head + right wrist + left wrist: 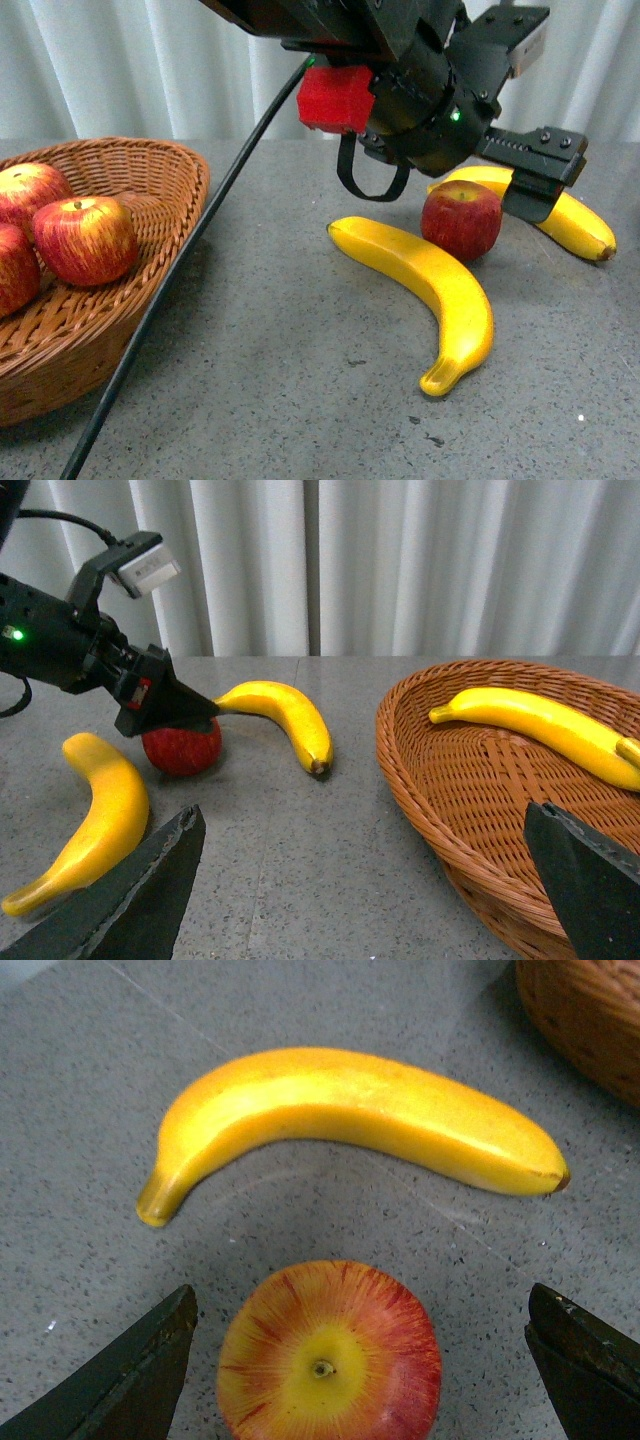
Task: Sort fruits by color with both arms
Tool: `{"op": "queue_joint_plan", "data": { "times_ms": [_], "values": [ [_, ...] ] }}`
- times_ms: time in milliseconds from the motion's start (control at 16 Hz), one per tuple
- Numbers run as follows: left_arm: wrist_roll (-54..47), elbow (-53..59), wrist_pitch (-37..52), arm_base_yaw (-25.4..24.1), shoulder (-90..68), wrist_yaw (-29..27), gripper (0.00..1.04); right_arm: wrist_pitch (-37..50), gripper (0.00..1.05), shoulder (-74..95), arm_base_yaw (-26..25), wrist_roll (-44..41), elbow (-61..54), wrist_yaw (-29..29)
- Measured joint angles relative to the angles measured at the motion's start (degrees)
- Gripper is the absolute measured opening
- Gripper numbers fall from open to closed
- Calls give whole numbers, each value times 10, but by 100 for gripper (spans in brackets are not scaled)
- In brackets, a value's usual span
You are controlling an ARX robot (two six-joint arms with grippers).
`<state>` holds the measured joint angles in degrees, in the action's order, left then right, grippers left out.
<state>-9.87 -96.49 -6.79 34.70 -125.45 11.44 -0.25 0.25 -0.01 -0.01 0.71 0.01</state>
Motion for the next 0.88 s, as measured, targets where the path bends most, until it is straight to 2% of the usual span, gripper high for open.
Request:
{"op": "queue_joint_plan", "data": {
  "times_ms": [313,439,564,752,878],
  "values": [
    [-7,-26,-6,0,-54,-12,97,0,98,0,0,0,0,0],
    [-7,-26,4,0,-54,-12,74,0,98,0,0,0,0,0],
    [-7,-25,13,0,-54,-13,68,0,98,0,0,0,0,0],
    [-5,24,52,-8,-14,-37,67,0,98,0,0,0,0,0],
    [12,89,106,-31,67,-85,67,0,98,0,0,0,0,0]
  ]
}}
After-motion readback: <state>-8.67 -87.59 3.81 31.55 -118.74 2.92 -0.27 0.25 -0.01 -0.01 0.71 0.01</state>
